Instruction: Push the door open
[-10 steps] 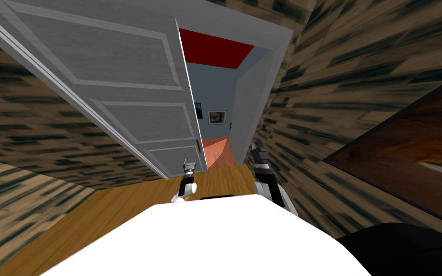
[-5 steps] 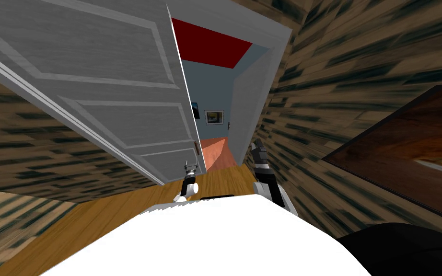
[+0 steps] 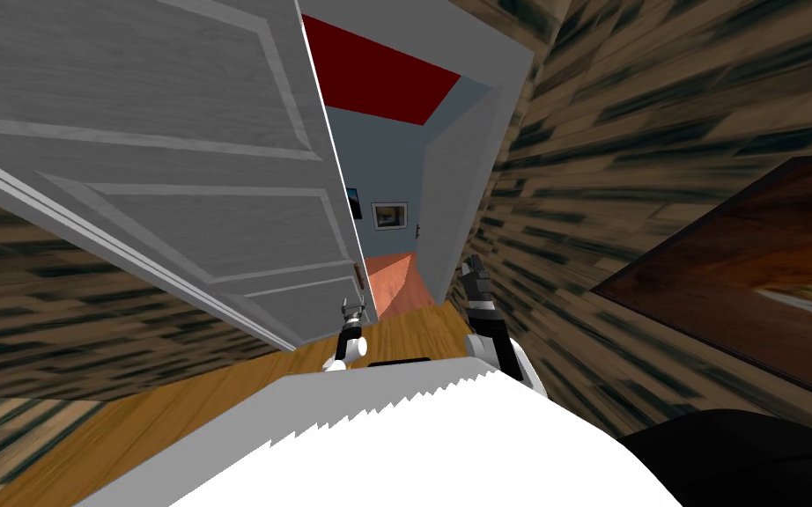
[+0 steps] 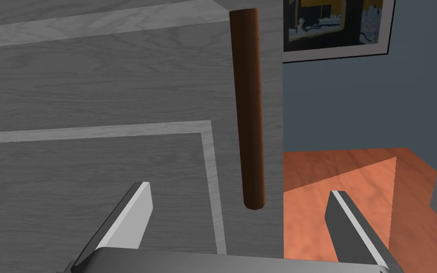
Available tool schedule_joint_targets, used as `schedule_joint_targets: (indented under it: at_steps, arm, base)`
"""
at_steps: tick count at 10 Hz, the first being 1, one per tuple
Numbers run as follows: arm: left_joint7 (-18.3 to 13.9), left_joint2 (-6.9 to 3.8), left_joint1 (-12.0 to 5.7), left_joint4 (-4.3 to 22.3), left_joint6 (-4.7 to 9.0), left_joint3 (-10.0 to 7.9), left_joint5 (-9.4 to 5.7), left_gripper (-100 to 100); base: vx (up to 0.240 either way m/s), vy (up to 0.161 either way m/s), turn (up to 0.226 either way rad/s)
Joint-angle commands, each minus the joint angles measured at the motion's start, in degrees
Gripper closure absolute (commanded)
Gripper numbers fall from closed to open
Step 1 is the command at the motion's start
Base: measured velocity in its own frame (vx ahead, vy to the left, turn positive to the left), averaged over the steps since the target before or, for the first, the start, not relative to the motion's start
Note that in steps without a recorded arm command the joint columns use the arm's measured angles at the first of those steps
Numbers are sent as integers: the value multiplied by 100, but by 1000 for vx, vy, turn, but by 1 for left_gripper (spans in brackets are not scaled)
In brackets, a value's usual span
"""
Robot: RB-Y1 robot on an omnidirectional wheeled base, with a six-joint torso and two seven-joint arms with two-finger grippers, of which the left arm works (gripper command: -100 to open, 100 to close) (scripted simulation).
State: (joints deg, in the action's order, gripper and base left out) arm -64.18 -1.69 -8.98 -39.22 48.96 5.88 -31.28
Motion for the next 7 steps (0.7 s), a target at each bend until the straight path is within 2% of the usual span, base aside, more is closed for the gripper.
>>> schedule_joint_targets:
  at_steps: [1,3,5,6,7]
  arm:
    - [-192,26,-99,220,52,21,-61,-100]
    - [-317,55,-161,368,85,36,-107,-100]
    - [-553,117,-279,645,148,66,-193,-100]
    - [-498,91,-297,663,169,59,-164,-100]
    - [-543,-16,-309,696,186,51,-178,-100]
  base:
    - [89,77,-106]
    - [57,58,-46]
    - [78,66,-96]
    - [36,41,-27]
    - [109,24,-24]
